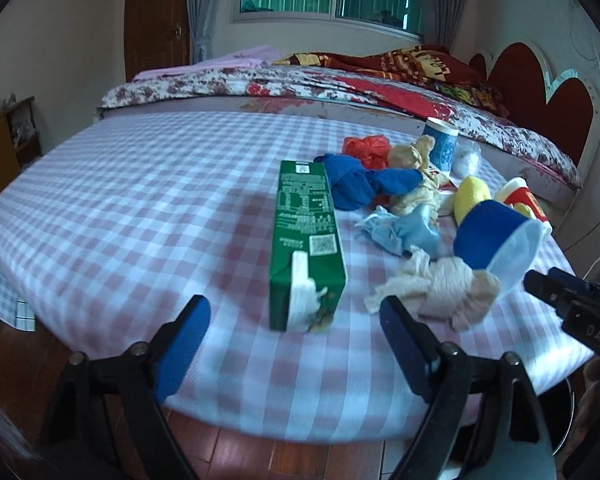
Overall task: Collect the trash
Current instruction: 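Grasp the green milk carton with the left gripper while the right grasps the blue cup, then carry carton and blue cup to the black bucket and release both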
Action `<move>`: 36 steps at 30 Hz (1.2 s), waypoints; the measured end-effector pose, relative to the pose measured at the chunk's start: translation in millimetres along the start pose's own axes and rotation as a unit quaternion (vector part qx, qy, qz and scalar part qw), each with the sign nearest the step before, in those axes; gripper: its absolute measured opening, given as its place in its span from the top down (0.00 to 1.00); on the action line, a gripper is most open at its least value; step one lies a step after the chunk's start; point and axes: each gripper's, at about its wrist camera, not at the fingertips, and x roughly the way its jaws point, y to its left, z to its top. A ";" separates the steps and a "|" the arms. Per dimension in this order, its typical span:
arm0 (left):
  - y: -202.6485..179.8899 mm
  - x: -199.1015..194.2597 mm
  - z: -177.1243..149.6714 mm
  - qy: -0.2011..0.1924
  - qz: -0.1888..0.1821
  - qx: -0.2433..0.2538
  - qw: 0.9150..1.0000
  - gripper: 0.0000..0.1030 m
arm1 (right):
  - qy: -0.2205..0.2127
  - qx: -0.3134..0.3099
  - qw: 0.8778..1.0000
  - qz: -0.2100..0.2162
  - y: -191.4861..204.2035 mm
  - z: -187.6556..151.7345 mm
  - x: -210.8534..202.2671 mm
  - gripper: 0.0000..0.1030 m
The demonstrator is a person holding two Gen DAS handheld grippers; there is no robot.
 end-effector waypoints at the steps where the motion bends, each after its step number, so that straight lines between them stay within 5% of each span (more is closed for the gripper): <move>1: -0.1 3.3 1.4 0.001 -0.003 -0.001 1.000 0.21 | 0.002 -0.001 1.000 -0.001 -0.2 1.5 4.7 0.45; 7: 2.7 19.1 5.9 0.008 -0.005 -0.007 1.000 0.27 | 0.025 0.015 1.000 0.008 -3.0 5.7 24.9 0.80; 9: 6.0 23.6 6.3 0.013 -0.010 -0.008 1.000 0.44 | 0.023 0.017 0.999 0.014 -2.7 6.1 24.9 0.84; 10: 7.0 26.0 6.2 0.019 -0.013 -0.007 1.000 0.62 | 0.021 0.017 1.000 0.015 -2.5 6.2 23.9 0.87; 13: 7.8 26.7 5.5 0.019 -0.019 -0.005 1.000 0.63 | 0.005 0.019 1.000 0.024 -1.4 8.8 16.2 0.96; 25: -17.3 -41.0 16.6 -0.054 -0.050 0.035 0.997 0.63 | -0.066 0.042 0.997 0.009 -22.6 9.4 -50.6 0.96; 36: -81.7 -81.3 -5.7 -0.061 -0.128 0.092 0.986 0.63 | -0.106 0.097 0.989 -0.034 -84.0 -29.1 -131.8 0.96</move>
